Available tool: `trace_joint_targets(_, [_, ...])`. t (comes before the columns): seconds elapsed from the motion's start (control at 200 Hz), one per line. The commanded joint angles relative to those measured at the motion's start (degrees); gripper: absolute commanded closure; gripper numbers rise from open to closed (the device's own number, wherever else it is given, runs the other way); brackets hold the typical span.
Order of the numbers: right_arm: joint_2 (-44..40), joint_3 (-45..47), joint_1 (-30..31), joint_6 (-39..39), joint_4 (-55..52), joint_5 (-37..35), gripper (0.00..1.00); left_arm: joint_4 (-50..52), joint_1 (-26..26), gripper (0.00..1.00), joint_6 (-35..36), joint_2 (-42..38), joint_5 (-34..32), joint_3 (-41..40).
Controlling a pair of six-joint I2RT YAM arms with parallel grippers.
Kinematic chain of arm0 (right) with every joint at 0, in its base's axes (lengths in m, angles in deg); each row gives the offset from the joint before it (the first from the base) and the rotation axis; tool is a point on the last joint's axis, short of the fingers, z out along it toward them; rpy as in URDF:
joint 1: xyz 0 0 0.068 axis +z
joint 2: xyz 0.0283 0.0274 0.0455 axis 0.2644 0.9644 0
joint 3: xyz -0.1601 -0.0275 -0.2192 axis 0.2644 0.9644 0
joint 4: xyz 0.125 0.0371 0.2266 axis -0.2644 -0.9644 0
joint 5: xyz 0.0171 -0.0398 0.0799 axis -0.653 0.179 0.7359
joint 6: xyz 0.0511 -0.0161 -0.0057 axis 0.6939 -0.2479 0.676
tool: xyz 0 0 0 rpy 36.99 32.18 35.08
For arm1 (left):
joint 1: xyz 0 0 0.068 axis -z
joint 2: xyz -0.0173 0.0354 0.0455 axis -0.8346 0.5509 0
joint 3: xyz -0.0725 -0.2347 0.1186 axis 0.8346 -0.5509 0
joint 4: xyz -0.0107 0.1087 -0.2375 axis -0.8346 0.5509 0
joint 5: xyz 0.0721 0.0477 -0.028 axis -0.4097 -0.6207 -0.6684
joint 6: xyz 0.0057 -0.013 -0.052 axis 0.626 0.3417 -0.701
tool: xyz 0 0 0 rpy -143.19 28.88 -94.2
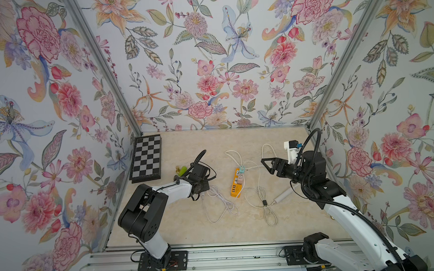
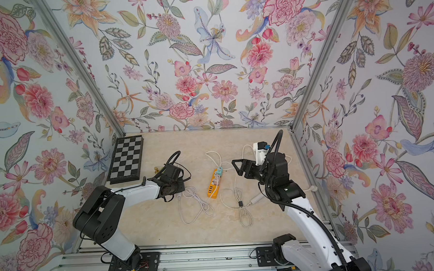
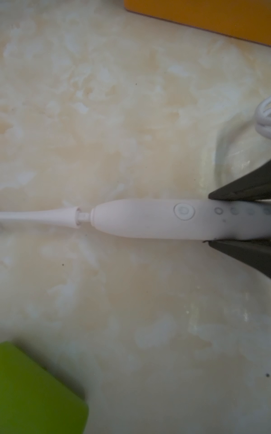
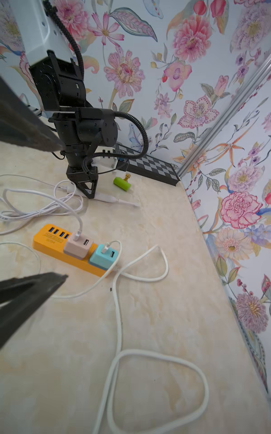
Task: Charge the electric toothbrush
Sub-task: Place the electric toothbrush at the center of the board, then reset both arms
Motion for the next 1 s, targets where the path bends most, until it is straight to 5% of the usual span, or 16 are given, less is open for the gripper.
trace_joint_targets(0.0, [-0.13, 1.67, -3.59, -0.68, -4.46, -3.23, 0.14, -0.25, -0.34, 0.46, 1.72, 0.58, -2.15, -0.32])
trace_joint_targets(0.14, [-0.47, 2.98, -7.64, -3.13, -6.74, -18.23, 0.08, 4.82, -0.34, 0.16, 5.56, -2.37, -8.65, 3.67])
trace_joint_targets(0.21, [-1.07, 4.78, -8.66, -3.45, -6.35, -31.60, 0.05, 5.94, -0.50, 0.02, 8.14, -5.55, -13.93, 5.62])
trace_joint_targets(0.43, [0.65, 13.70, -11.33, -9.73, 6.99, -54.66, 0.00, -3.40, -5.50, 0.01, 20.76, -18.64, -40.11, 2.30])
trace_joint_targets(0.52, [1.51, 19.33, -12.13, -14.22, 15.81, -57.08, 0.00, -16.29, -8.62, 0.01, 28.37, -22.08, -46.71, -7.21])
trace_joint_targets(0.69, [8.37, 27.59, -13.31, -19.40, 34.15, -53.88, 0.00, -59.49, -10.78, 0.01, 44.99, -24.41, -43.66, -29.62])
trace_joint_targets(0.881, [21.44, 24.33, -13.63, -22.31, 47.85, -44.40, 0.00, -87.71, -12.85, 0.01, 54.70, -12.34, -38.23, -36.68])
trace_joint_targets(0.996, [27.40, 22.94, -12.56, -30.83, 56.71, -39.93, 0.00, -100.47, -15.08, 0.01, 56.40, -6.60, -35.84, -37.93])
